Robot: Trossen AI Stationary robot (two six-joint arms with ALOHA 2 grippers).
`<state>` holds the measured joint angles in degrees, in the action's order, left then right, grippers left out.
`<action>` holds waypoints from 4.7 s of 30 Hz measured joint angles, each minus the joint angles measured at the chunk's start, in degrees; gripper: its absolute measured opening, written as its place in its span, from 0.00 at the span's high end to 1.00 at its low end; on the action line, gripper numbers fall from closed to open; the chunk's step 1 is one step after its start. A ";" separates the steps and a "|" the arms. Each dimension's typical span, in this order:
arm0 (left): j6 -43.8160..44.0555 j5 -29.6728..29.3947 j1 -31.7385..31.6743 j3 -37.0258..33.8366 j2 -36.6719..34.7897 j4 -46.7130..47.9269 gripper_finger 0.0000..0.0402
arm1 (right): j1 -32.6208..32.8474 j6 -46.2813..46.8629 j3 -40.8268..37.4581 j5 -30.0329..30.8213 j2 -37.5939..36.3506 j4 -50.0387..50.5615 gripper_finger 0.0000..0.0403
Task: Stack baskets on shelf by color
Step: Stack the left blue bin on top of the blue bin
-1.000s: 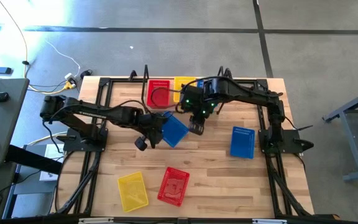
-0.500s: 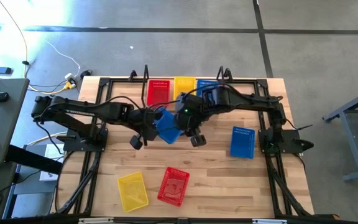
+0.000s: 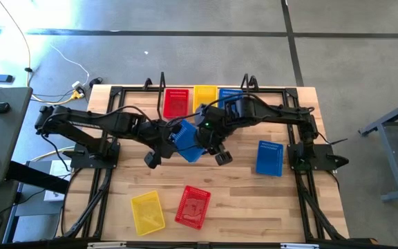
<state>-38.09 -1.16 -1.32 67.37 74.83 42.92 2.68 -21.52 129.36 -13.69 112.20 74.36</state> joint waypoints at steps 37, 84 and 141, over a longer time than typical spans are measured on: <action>0.73 -7.60 0.57 5.12 0.07 2.86 0.86 | 0.04 8.04 0.00 4.11 1.46 4.05 1.00; 5.75 -22.17 -8.45 5.14 -0.28 1.68 0.64 | -8.67 14.02 -44.19 25.89 -25.96 -15.56 1.00; 17.07 -26.08 -11.78 5.12 -0.28 -0.79 0.64 | -25.00 -2.95 -73.77 21.98 -31.34 -45.72 1.00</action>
<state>-21.02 -27.24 -13.10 72.49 74.54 42.13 -22.33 -24.47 55.59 8.28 80.86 28.64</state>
